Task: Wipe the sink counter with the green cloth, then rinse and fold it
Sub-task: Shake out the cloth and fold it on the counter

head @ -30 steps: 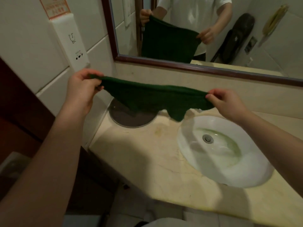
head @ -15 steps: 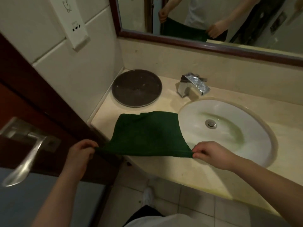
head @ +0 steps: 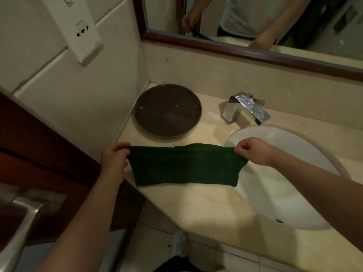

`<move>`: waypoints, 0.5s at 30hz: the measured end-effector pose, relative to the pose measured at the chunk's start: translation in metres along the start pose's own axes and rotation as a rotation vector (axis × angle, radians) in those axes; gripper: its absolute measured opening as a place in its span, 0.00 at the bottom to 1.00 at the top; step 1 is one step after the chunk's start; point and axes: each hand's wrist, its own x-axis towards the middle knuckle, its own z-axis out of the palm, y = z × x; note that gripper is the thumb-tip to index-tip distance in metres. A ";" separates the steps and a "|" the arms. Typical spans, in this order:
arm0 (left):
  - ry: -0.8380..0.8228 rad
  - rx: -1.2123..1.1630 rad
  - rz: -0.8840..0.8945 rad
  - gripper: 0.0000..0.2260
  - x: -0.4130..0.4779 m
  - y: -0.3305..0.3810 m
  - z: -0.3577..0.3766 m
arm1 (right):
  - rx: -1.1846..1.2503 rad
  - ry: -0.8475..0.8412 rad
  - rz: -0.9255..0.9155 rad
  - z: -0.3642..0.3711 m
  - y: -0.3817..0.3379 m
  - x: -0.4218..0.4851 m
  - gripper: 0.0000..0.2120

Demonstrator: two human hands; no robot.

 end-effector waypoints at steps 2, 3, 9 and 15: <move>0.027 0.038 -0.014 0.13 0.012 0.002 0.010 | -0.011 -0.019 0.047 0.001 -0.001 0.015 0.12; 0.029 0.051 -0.023 0.13 0.017 0.003 0.014 | -0.014 -0.033 0.071 0.003 0.000 0.021 0.12; 0.080 0.127 -0.048 0.16 0.029 0.000 0.036 | 0.014 -0.030 0.145 0.018 0.009 0.045 0.13; 0.247 0.743 0.444 0.13 -0.021 -0.014 0.057 | 0.427 0.010 0.221 0.046 0.016 0.042 0.12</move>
